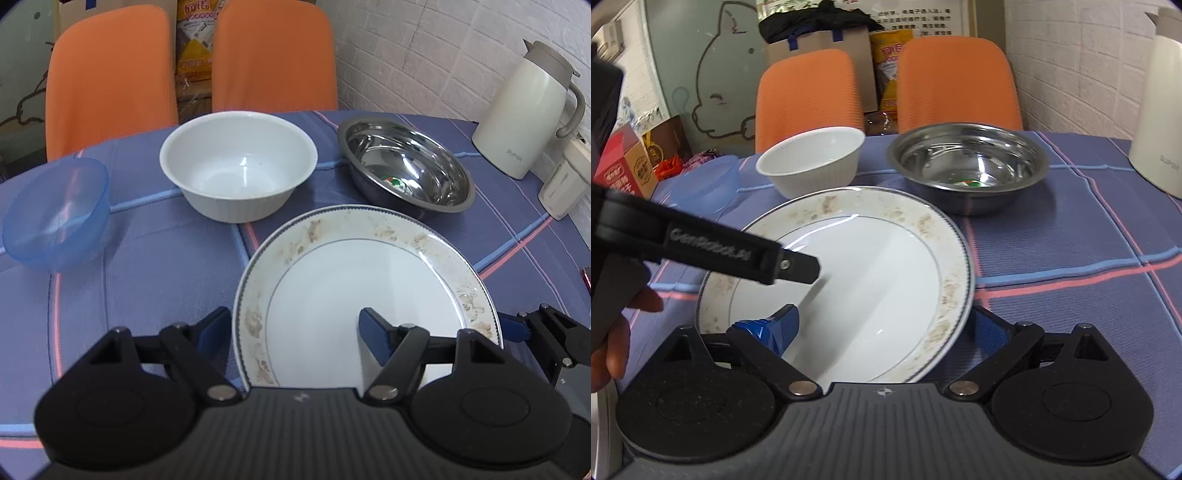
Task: Organize plates and bowls
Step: 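Close the left gripper on the gold-rimmed plate rim and lift the stack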
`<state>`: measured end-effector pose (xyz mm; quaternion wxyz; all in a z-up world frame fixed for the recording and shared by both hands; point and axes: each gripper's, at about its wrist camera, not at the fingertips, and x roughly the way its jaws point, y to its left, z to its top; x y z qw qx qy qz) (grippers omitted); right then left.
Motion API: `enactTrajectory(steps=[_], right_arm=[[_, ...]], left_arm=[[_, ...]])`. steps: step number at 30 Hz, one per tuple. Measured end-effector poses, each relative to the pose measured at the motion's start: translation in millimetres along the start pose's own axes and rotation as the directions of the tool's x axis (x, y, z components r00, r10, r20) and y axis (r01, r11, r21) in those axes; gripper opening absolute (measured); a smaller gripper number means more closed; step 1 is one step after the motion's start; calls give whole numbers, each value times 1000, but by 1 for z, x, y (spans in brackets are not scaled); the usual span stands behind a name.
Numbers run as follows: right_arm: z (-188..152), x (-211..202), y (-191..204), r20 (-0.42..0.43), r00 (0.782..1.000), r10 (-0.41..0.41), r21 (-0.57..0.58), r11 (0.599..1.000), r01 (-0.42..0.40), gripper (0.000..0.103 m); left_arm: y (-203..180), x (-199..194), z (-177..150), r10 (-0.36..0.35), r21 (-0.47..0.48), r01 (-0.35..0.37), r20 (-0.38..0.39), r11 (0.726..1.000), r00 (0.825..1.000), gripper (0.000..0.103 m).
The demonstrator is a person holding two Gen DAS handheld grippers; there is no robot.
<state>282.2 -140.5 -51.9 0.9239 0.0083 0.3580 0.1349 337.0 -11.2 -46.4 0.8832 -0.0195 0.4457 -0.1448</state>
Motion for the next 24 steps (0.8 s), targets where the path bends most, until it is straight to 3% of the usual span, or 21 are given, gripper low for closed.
enactTrajectory(steps=[1,5,12,17,24], right_arm=[[-1,0,4,3,1000,3,-16,1000,-3,87],[-5,3,11,39,999,-20,-39,999,21,88],[-7,-1,0,84,996,-3,-42,999,7,76],[-5,-9,-1,79,997,26,26,999,-28,76],[-7,-38,16,126,992,20,13,1000,-22,76]], left_arm=[[-2,0,-1,12,5,-12,4,1000,1000,59],[-4,-2,-4,52,4,-53,26,999,998,55],[0,-6,-3,61,-32,-60,14,998,998,42],[1,-16,-7,47,-45,-46,8,998,999,40],[-2,-59,-15,40,-55,-37,59,998,997,39]])
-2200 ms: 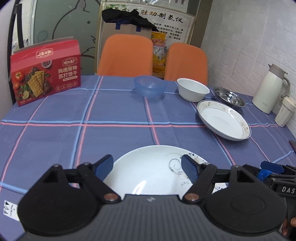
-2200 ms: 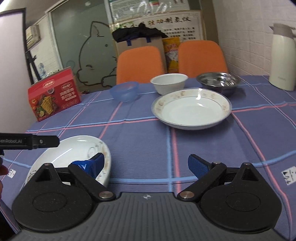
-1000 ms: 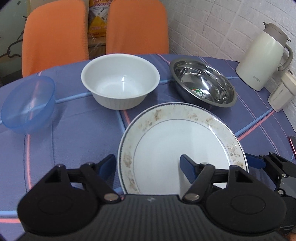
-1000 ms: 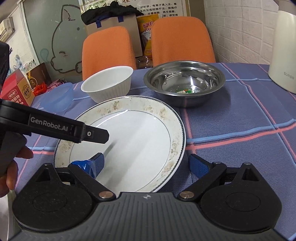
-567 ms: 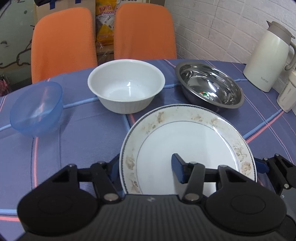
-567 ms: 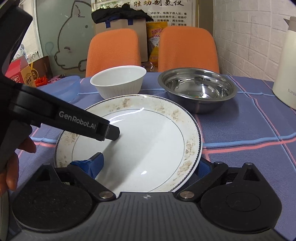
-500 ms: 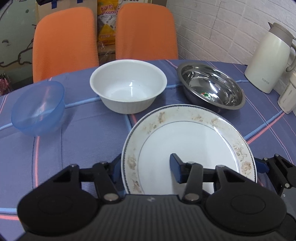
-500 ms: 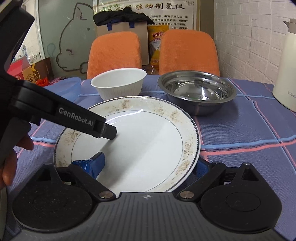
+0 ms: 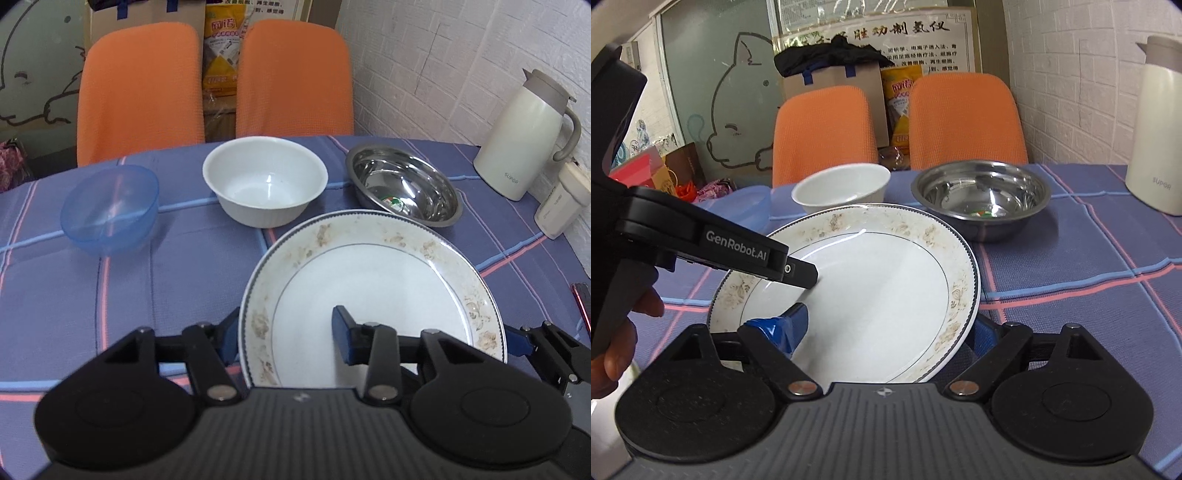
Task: Organize plates and bowls
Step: 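Close the left gripper on the gold-rimmed plate rim and lift the stack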
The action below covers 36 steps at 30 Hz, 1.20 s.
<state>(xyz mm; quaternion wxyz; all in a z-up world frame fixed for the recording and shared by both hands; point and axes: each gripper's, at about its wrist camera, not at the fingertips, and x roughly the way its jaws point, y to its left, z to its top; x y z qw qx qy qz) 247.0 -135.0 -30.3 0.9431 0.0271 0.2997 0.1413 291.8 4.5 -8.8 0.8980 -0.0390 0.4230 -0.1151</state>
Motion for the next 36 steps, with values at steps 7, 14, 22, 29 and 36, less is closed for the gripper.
enactTrajectory(steps=[7,14,22,29,36], right_arm=[[0,-40,31,27,998,48,-13,999,-48,76],[-18,-65,89,13,990,137,-66,989,-136,77],[-48,-81,148,-24,973,229,-113,967,-230,77],[-74,-86,173,-59,968,245,-134,959,-251,77],[-85,-77,171,-88,966,245,-113,961,-254,77]], left_arm=[[20,-64,-32,15,-27,-14,20,1000,1000,39],[59,-128,-86,97,-69,-94,50,993,994,38],[100,-171,-153,163,-148,-154,45,977,986,38],[118,-170,-180,157,-182,-150,27,972,987,37],[119,-163,-187,147,-168,-138,40,976,988,37]])
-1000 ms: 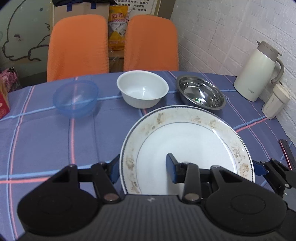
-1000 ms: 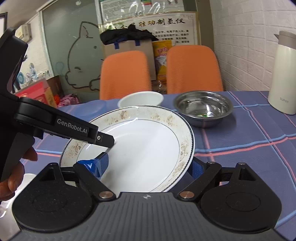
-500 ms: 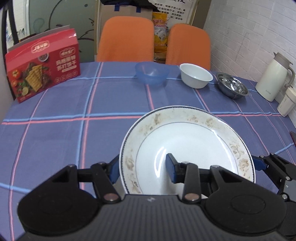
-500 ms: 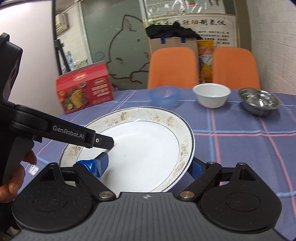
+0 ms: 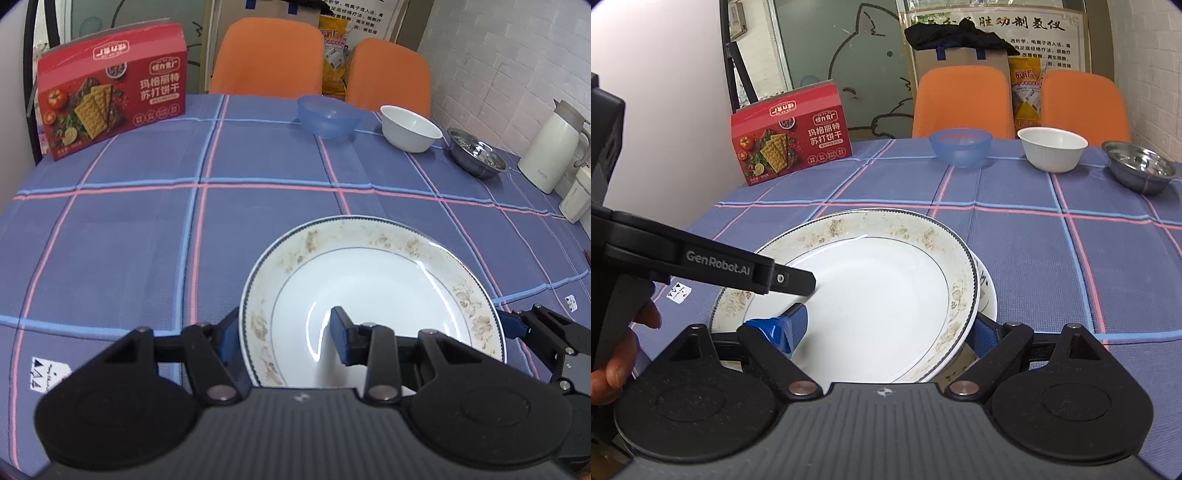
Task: Organize plates and bowls
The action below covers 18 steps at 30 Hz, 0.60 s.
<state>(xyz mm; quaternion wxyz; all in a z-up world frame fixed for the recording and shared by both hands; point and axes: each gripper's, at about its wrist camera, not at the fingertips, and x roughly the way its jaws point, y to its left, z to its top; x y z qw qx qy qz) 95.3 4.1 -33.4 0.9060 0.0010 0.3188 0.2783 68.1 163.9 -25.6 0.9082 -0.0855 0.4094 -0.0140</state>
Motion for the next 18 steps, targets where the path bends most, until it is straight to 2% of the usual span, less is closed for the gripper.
enactTrajectory(steps=[2,3,4,5,8,11,13,15,18], right_arm=[[-1,0,0,10,1000,0,-3,1000,0,77],[0,0,0,12,1000,-4,-4,1000,4,76],[0,-1,0,21,1000,-10,-5,1000,10,76],[1,-3,-1,34,999,-17,-5,1000,17,76],[2,-11,-6,64,998,-26,7,1000,25,76],[1,-9,-11,26,998,-49,10,999,49,77],[-3,-7,-11,-2,1000,-28,4,1000,28,79],[-3,-7,-6,-4,999,-36,-33,999,36,79],[-2,-13,-13,20,999,-30,-8,1000,30,77]], left_arm=[[1,-1,0,-12,3,12,6,1000,1000,39],[1,-2,0,-14,1,14,8,1000,1000,44],[2,-4,0,-7,-1,7,18,1000,1000,57],[2,-7,0,-2,3,2,34,1000,999,59],[7,-15,3,13,-14,-12,59,1000,998,60],[11,-21,10,8,-42,-4,82,999,997,62],[10,-23,14,17,-40,-13,93,999,996,62],[7,-25,17,19,-34,-16,105,999,994,62],[3,-29,18,11,-26,-8,116,1000,993,62]])
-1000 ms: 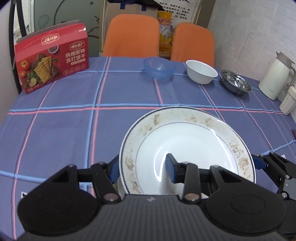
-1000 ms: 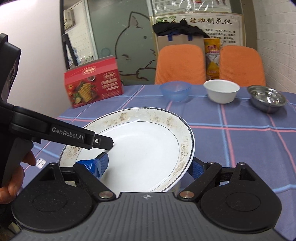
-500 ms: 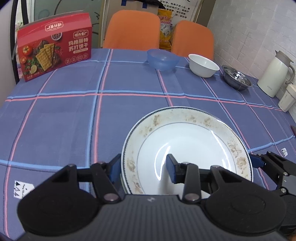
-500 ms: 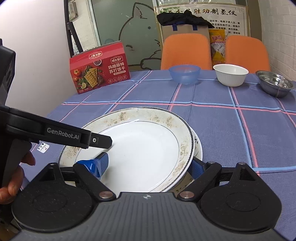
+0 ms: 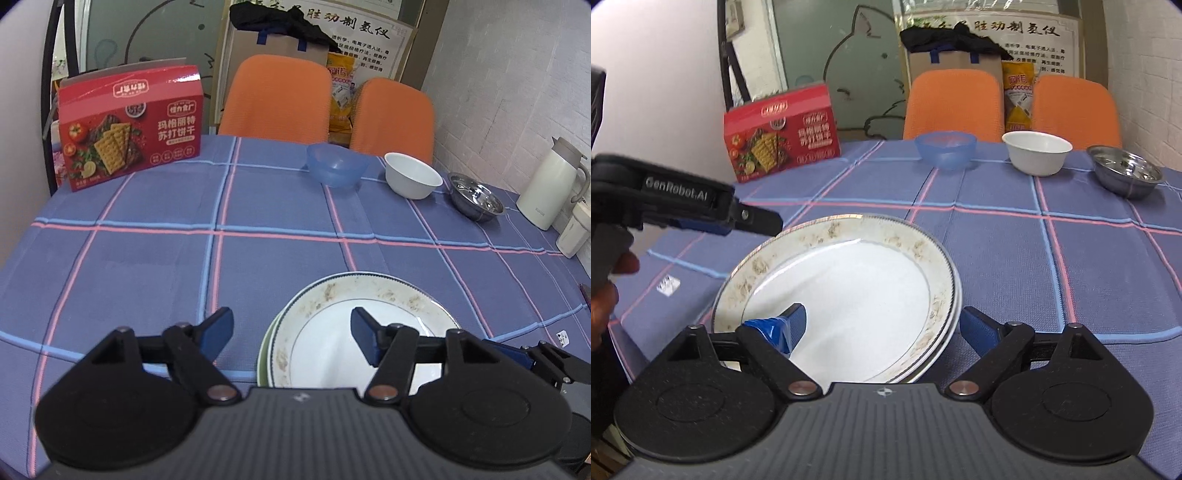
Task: Organize plates and bowls
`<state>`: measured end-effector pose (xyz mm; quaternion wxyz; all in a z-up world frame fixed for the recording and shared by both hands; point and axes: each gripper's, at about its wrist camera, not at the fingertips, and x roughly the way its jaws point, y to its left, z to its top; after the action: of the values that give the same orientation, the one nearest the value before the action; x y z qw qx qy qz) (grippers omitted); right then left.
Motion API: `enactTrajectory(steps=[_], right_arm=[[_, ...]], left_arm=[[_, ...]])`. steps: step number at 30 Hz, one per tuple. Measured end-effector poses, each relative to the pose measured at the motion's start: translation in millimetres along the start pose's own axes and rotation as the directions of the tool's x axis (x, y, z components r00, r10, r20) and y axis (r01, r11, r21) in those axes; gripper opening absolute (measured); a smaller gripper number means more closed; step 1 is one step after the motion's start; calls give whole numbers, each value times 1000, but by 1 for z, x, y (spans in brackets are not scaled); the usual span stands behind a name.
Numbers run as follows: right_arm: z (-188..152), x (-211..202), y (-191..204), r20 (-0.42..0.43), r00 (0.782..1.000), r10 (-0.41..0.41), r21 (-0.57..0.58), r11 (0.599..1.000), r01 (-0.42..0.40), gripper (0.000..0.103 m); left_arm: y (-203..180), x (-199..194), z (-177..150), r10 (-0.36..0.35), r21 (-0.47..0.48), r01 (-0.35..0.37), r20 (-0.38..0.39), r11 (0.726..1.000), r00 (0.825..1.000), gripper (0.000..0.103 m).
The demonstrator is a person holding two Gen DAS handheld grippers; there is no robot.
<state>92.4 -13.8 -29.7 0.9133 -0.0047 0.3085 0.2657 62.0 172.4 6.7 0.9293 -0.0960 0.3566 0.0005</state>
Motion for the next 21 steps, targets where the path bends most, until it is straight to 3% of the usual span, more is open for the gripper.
enactTrajectory(steps=[10,16,21], right_arm=[[5,-19,-33,40,998,-48,44,998,47,78],[0,-37,-85,12,991,-134,97,986,133,78],[3,-50,-139,-16,976,-218,215,952,216,78]], left_arm=[[-35,5,4,-48,65,48,2,997,999,72],[-71,19,14,-116,94,118,-27,989,993,74],[-111,38,28,-147,139,152,-44,979,988,74]])
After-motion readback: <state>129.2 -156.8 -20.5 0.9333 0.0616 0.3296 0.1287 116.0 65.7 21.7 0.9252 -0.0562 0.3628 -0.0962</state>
